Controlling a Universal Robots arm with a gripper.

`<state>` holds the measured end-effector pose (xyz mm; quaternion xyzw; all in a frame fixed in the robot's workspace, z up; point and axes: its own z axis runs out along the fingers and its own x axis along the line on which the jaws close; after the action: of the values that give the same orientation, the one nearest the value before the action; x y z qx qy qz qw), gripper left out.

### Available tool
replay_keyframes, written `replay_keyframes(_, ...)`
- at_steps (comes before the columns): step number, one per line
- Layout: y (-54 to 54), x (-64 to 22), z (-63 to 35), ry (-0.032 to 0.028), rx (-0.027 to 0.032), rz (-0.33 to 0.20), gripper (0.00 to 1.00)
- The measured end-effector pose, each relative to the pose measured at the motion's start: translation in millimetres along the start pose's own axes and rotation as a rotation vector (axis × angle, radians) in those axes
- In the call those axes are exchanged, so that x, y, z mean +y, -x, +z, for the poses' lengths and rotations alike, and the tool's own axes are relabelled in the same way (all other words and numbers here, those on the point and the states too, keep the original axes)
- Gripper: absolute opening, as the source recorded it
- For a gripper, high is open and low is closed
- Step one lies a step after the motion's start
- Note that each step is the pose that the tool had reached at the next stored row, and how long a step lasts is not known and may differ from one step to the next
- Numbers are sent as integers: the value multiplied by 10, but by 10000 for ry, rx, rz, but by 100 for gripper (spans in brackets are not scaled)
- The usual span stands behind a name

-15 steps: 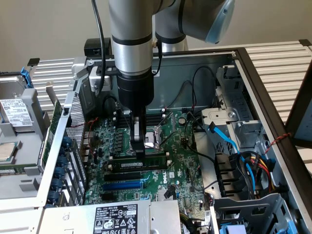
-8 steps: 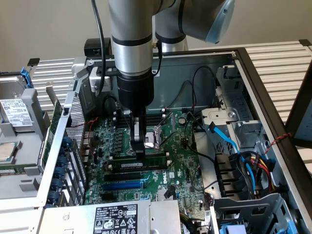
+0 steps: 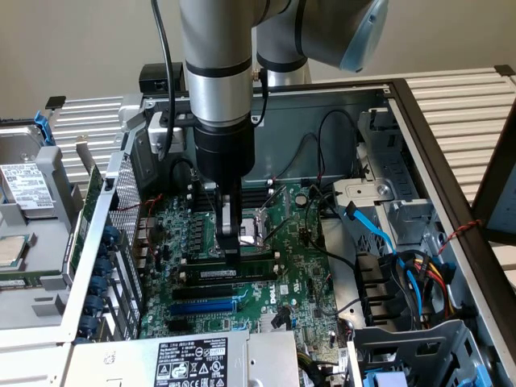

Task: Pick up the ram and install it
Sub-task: 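Press down the ram until it locks into place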

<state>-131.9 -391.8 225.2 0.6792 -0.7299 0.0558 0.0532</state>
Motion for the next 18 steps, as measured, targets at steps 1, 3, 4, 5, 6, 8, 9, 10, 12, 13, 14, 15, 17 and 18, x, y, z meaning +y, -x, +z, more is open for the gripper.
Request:
replay_keyframes(1,1,0,2,1,-3,1,10)
replay_keyframes(3,1,0,4,1,0,1,10)
replay_keyframes(4,1,0,4,1,0,1,10)
replay_keyframes(5,1,0,4,0,-1,1,10)
replay_keyframes(6,1,0,5,0,-1,1,10)
replay_keyframes(8,1,0,5,0,-2,1,10)
replay_keyframes(9,1,0,5,-1,-2,1,10)
replay_keyframes(10,1,0,5,-1,-2,1,10)
replay_keyframes(12,1,0,5,-1,-2,1,10)
replay_keyframes(13,1,0,5,-1,-2,2,10)
replay_keyframes(14,1,0,5,-1,-2,1,10)
replay_keyframes(15,1,0,5,-1,-2,1,10)
replay_keyframes(17,1,0,5,-1,-2,1,10)
replay_keyframes(18,1,0,5,-1,-2,1,10)
